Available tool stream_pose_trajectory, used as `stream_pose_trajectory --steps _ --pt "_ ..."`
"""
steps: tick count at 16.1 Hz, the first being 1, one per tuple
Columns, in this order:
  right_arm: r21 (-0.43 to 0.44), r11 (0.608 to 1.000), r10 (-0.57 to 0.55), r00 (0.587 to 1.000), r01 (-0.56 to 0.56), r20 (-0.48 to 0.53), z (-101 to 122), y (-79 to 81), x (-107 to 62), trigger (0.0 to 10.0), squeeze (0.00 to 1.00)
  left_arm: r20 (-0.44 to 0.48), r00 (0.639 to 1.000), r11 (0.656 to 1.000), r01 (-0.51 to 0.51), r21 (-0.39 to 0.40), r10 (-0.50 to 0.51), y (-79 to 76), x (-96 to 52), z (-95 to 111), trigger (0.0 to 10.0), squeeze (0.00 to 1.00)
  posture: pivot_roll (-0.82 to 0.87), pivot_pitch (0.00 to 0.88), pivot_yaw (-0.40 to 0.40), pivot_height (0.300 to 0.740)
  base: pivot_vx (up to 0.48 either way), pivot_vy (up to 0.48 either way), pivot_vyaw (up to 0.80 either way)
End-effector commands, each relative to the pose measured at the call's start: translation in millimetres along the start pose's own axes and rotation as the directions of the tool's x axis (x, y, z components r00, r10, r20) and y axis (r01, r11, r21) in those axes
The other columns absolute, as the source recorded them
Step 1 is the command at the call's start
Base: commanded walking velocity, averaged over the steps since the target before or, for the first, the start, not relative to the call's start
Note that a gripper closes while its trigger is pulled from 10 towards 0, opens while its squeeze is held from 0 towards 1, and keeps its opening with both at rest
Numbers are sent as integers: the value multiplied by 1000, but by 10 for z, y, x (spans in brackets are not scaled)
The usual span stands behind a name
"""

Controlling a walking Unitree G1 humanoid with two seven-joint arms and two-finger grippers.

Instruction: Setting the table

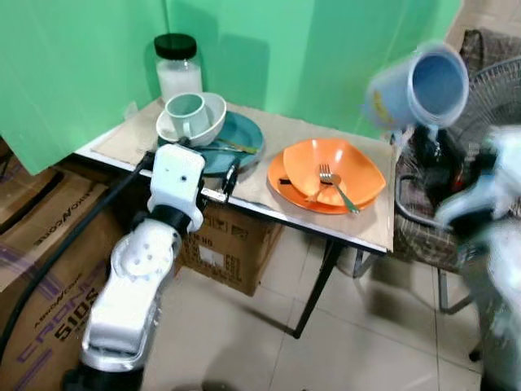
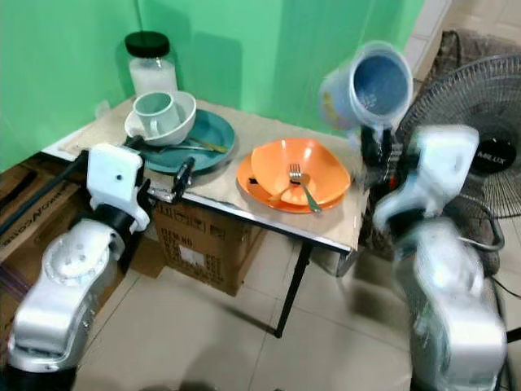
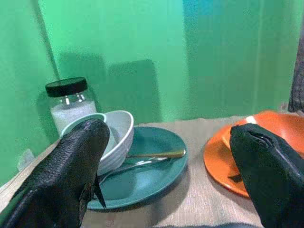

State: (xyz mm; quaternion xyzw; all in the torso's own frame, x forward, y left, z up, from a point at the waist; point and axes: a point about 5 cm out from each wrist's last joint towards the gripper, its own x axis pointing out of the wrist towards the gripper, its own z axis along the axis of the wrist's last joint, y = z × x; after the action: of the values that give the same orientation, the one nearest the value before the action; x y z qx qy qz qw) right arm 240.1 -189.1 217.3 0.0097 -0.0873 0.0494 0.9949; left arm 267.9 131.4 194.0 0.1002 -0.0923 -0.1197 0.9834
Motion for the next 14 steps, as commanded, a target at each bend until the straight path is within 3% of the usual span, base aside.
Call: stream_pose_trajectory --steps 1,3,5,9,13,14 --pt "31 999 -18 999 17 39 37 8 -18 10000 0 40 999 1000 -19 8 19 -4 4 42 10000 0 5 0 -67 740 0 0 0" --pt "-29 1000 2 1000 -2 8 -10 100 -67 10000 0 62 996 998 -62 26 60 15 -26 43 10000 0 1 0 -68 740 0 0 0" --pt "-73 997 -32 999 31 -13 -83 91 -96 10000 0 -25 1000 1000 -1 5 1 -9 -104 -73 10000 0 8 0 -68 740 0 0 -800" --pt "-76 994 -83 997 82 -8 -109 33 -94 10000 0 -28 999 999 -42 20 43 36 -78 -102 10000 0 14 0 -76 740 0 0 -800" --pt "-49 996 -69 998 69 11 -79 76 -67 10000 0 -14 999 999 -41 20 41 32 -46 -69 10000 0 17 0 -67 740 0 0 -800" --pt "-39 992 -118 992 120 40 -58 62 -74 10000 0 -16 999 999 -33 18 33 36 -43 -67 10000 0 18 0 -51 740 0 0 -800"
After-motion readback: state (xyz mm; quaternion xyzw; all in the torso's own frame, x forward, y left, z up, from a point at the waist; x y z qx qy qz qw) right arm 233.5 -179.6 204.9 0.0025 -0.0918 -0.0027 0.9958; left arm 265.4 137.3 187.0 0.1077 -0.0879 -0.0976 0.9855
